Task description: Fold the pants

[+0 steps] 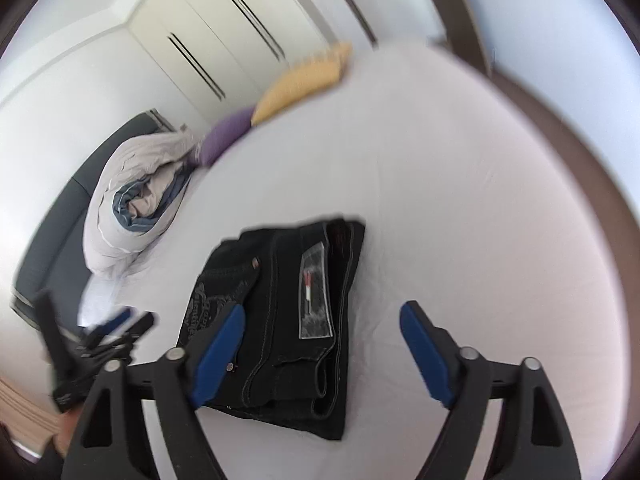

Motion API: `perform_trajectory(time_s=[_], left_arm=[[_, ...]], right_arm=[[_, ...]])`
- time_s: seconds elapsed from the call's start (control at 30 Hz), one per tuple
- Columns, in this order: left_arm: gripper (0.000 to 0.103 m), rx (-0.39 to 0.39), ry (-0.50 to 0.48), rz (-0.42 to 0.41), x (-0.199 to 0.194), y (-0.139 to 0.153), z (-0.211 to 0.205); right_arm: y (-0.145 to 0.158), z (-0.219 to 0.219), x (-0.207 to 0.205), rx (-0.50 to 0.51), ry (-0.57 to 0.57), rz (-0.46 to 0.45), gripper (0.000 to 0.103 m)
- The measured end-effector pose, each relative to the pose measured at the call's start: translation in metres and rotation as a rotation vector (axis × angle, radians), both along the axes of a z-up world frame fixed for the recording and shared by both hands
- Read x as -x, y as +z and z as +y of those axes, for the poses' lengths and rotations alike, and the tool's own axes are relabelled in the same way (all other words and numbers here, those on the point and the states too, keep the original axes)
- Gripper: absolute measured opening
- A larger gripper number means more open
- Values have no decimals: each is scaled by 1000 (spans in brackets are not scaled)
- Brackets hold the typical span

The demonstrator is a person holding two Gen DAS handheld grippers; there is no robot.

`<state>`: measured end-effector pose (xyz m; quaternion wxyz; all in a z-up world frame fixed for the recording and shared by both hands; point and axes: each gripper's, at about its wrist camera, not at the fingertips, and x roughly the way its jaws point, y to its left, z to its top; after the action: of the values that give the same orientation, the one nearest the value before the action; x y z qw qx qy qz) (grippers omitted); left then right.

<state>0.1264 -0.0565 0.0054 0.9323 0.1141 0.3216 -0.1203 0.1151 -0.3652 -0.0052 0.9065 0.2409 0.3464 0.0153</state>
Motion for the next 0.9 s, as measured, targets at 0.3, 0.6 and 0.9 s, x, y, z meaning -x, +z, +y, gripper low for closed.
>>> perform_trajectory(time_s=[0.3, 0.6, 0.9], left_arm=[[103, 103, 136, -413, 152, 133, 32], [103, 114, 119, -210, 223, 188, 64], [103, 121, 100, 33, 217, 123, 40]], right_arm=[[127, 66, 129, 382, -119, -420, 103], [170, 90, 175, 353, -134, -302, 103], [135, 113, 192, 296, -94, -103, 103]])
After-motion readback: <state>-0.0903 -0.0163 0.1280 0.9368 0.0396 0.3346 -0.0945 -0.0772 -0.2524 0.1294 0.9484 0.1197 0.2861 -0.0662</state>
